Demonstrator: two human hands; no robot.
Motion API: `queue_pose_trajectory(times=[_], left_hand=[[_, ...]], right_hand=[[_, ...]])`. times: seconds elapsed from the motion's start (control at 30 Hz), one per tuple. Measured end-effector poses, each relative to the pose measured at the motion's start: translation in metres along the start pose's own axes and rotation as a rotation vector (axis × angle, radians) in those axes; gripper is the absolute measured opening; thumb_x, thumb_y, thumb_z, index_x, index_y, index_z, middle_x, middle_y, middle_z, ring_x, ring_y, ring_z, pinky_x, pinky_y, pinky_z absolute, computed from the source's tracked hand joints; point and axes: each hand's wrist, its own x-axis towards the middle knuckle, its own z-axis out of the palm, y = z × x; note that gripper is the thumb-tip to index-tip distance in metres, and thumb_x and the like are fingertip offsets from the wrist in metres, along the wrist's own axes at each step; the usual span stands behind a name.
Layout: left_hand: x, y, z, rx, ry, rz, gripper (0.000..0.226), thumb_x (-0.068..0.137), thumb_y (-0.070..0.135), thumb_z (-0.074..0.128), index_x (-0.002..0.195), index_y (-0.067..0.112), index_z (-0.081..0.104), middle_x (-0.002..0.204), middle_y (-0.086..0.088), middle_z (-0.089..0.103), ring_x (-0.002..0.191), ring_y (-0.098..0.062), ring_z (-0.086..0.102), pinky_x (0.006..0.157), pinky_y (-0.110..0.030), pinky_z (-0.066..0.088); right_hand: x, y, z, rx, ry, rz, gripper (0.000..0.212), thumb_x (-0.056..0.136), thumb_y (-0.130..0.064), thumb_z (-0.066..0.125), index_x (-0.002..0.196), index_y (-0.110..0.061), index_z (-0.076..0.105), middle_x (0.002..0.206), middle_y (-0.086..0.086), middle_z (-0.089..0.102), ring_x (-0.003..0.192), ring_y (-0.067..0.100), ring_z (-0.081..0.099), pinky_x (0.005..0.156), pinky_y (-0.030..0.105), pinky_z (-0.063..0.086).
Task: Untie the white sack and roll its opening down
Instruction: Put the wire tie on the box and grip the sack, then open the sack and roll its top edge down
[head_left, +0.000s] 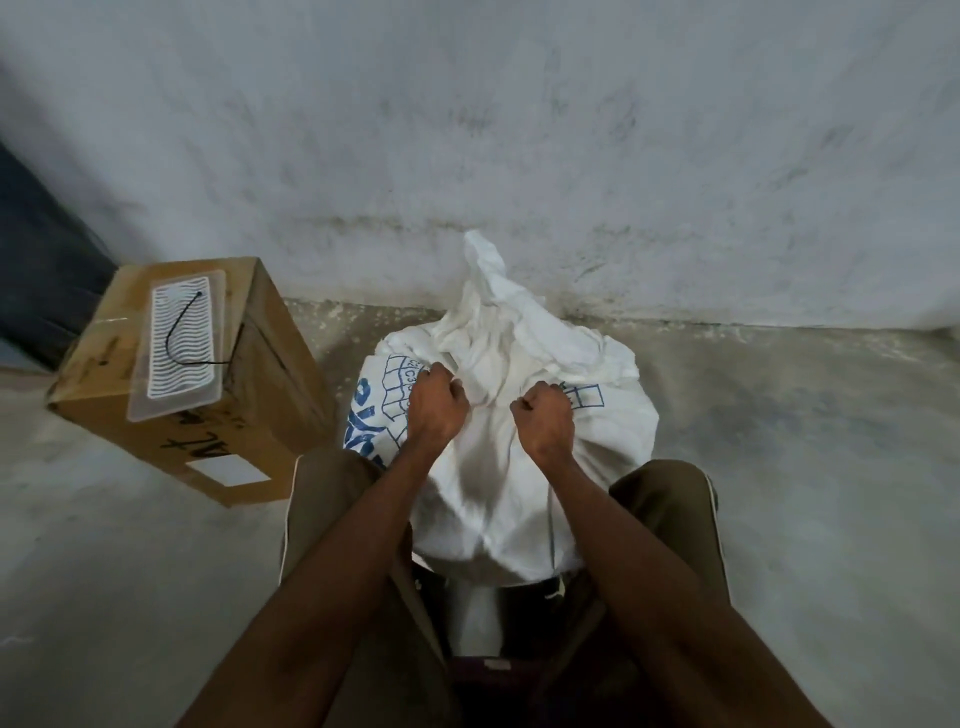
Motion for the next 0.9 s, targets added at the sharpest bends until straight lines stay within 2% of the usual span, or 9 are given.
queue_pose_trajectory(times=[0.2, 0.33, 0.4, 0.47, 0.53, 0.6, 0.7, 0.8, 0.9], left_hand=[[-0.025, 0.004, -0.030, -0.082, -0.010, 0.025, 0.015, 0.092, 0.018, 0.062, 0.095, 0.003, 0.062, 0.092, -0.016, 0.069, 0.091, -0.035, 0.065, 0.081, -0.038, 0.050], [-0.048, 0.006, -0.039, -0.105, -0.002, 0.042, 0.012, 0.089, 0.017, 0.066, 0.090, 0.006, 0.064, 0.087, -0.013, 0.070, 0.087, -0.032, 0.066, 0.077, -0.034, 0.048], [-0.057, 0.009, -0.047, -0.111, -0.006, 0.043, 0.009, 0.086, 0.016, 0.067, 0.088, 0.007, 0.065, 0.083, -0.010, 0.071, 0.085, -0.028, 0.066, 0.072, -0.029, 0.043], [-0.064, 0.012, -0.054, -0.098, -0.027, 0.055, 0.006, 0.083, 0.015, 0.067, 0.086, 0.009, 0.067, 0.082, -0.008, 0.071, 0.085, -0.027, 0.066, 0.070, -0.026, 0.041], [-0.070, 0.016, -0.060, -0.077, -0.038, 0.072, 0.007, 0.082, 0.014, 0.066, 0.085, 0.009, 0.070, 0.083, -0.007, 0.073, 0.085, -0.026, 0.067, 0.071, -0.026, 0.044], [-0.074, 0.021, -0.063, -0.094, -0.037, 0.075, 0.008, 0.082, 0.014, 0.063, 0.083, 0.011, 0.070, 0.082, -0.005, 0.073, 0.085, -0.025, 0.068, 0.073, -0.028, 0.049], [-0.079, 0.034, -0.066, -0.134, -0.051, 0.098, 0.005, 0.082, 0.014, 0.063, 0.077, 0.017, 0.064, 0.080, -0.004, 0.073, 0.082, -0.022, 0.068, 0.069, -0.025, 0.044], [-0.075, 0.043, -0.063, -0.164, -0.071, 0.117, 0.002, 0.082, 0.013, 0.066, 0.081, 0.015, 0.066, 0.083, -0.003, 0.073, 0.081, -0.019, 0.068, 0.068, -0.022, 0.041], [-0.070, 0.048, -0.060, -0.177, -0.073, 0.123, 0.002, 0.082, 0.014, 0.068, 0.084, 0.015, 0.068, 0.086, -0.001, 0.072, 0.080, -0.017, 0.068, 0.068, -0.022, 0.042]], right_hand=[[-0.029, -0.020, -0.019, 0.094, 0.031, -0.021, 0.008, 0.087, -0.016, 0.064, 0.088, -0.008, 0.065, 0.093, 0.011, 0.065, 0.094, 0.031, 0.063, 0.076, 0.037, 0.049], [-0.056, -0.041, -0.041, 0.057, 0.205, -0.168, 0.015, 0.088, -0.015, 0.066, 0.101, -0.014, 0.059, 0.106, 0.005, 0.055, 0.090, 0.028, 0.063, 0.072, 0.040, 0.054], [-0.061, -0.048, -0.054, -0.112, 0.328, -0.253, 0.028, 0.085, -0.013, 0.068, 0.110, -0.014, 0.055, 0.114, 0.006, 0.052, 0.089, 0.028, 0.062, 0.070, 0.042, 0.054], [-0.059, -0.052, -0.066, -0.242, 0.366, -0.272, 0.050, 0.081, -0.016, 0.074, 0.125, -0.015, 0.051, 0.127, 0.008, 0.049, 0.099, 0.029, 0.059, 0.077, 0.044, 0.052], [-0.055, -0.051, -0.075, -0.326, 0.292, -0.273, 0.070, 0.077, -0.021, 0.077, 0.138, -0.017, 0.043, 0.141, 0.008, 0.043, 0.114, 0.033, 0.052, 0.091, 0.046, 0.047], [-0.051, -0.046, -0.079, -0.348, 0.137, -0.300, 0.080, 0.078, -0.022, 0.077, 0.147, -0.017, 0.035, 0.148, 0.007, 0.041, 0.129, 0.039, 0.040, 0.105, 0.050, 0.036], [-0.048, -0.034, -0.081, -0.346, 0.036, -0.358, 0.081, 0.076, -0.018, 0.076, 0.142, -0.019, 0.030, 0.126, 0.004, 0.057, 0.127, 0.037, 0.042, 0.105, 0.048, 0.032], [-0.045, -0.022, -0.081, -0.359, 0.143, -0.354, 0.071, 0.071, -0.014, 0.076, 0.133, -0.017, 0.041, 0.113, 0.007, 0.056, 0.110, 0.032, 0.054, 0.091, 0.045, 0.044], [-0.035, -0.027, -0.083, -0.327, 0.206, -0.367, 0.050, 0.079, -0.016, 0.074, 0.123, -0.015, 0.050, 0.114, 0.009, 0.055, 0.106, 0.031, 0.057, 0.085, 0.044, 0.049]])
